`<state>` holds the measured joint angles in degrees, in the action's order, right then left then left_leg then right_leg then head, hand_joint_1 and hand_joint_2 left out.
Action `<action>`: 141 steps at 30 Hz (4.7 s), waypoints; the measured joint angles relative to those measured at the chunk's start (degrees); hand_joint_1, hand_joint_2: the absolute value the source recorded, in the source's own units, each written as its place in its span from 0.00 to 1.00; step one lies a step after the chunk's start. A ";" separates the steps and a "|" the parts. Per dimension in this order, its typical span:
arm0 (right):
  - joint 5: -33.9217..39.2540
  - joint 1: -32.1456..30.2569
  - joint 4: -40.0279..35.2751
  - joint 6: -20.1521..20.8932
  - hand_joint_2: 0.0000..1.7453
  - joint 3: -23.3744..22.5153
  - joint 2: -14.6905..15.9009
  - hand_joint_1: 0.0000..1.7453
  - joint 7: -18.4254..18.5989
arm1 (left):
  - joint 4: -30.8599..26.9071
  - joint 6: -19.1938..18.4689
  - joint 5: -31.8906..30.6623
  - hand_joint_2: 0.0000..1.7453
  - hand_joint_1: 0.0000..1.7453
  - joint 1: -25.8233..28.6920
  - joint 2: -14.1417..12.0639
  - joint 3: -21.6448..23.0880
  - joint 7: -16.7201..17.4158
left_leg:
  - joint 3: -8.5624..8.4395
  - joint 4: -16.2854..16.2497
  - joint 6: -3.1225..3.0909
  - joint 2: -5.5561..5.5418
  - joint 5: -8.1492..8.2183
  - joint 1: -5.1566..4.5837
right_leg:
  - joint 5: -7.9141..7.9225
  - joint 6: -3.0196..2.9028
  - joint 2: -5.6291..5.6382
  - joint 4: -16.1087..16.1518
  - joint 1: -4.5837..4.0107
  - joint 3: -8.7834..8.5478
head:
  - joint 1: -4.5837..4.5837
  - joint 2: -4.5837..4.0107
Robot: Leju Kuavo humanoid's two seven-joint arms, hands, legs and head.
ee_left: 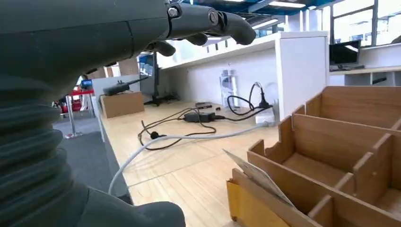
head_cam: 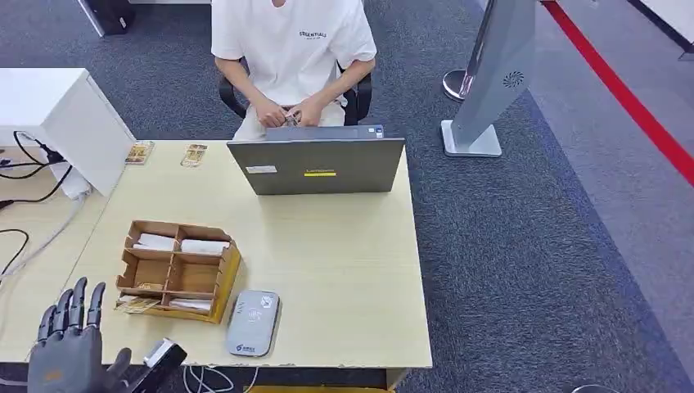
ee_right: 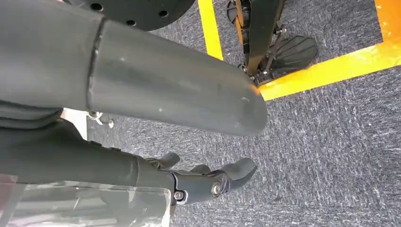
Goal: Pass the card to the sensor for recognition and then transmit it.
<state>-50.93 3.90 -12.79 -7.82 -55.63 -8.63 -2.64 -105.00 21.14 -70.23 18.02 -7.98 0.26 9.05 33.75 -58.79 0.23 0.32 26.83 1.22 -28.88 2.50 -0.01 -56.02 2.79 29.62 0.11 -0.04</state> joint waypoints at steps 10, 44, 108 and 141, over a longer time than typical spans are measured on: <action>-0.35 0.03 0.00 0.02 0.00 0.00 0.00 0.00 0.00 | 0.11 0.46 -0.83 1.00 0.00 -0.10 1.40 -1.79 -0.59 | 0.00 0.00 0.00 0.00 0.00 0.00 | 0.00 0.00 0.00 0.00 0.00 0.00 | 0.00 0.00; -2.58 0.34 0.02 0.46 0.00 0.00 -0.07 0.00 0.00 | 8.66 0.74 -4.13 1.00 0.00 -6.44 5.09 -3.52 -2.60 | -0.01 0.00 0.00 0.00 0.00 0.00 | 0.00 0.00 0.00 0.00 0.00 0.13 | 0.00 0.00; -5.66 0.76 0.02 0.63 0.00 0.48 -0.20 0.00 1.20 | 20.41 3.82 -2.06 1.00 1.00 -13.11 5.22 -3.28 -4.37 | 0.00 0.00 0.00 0.01 0.00 0.00 | 0.00 -0.01 0.02 0.00 0.00 0.04 | 0.00 0.00; -4.87 -0.26 0.02 -0.02 0.00 -0.15 -0.20 0.00 2.80 | 0.61 2.16 -5.62 1.00 1.00 -7.29 -0.44 8.31 -6.36 | 0.01 0.00 0.00 0.01 0.00 0.01 | -0.01 0.00 0.01 0.00 0.00 0.16 | 0.00 0.00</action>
<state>-55.80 3.64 -12.76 -7.85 -55.78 -8.83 0.15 -104.39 23.30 -75.84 10.72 -8.42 8.57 2.69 33.75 -58.80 0.24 0.33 26.84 1.23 -28.90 2.50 0.00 -56.02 2.79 29.78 0.11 -0.04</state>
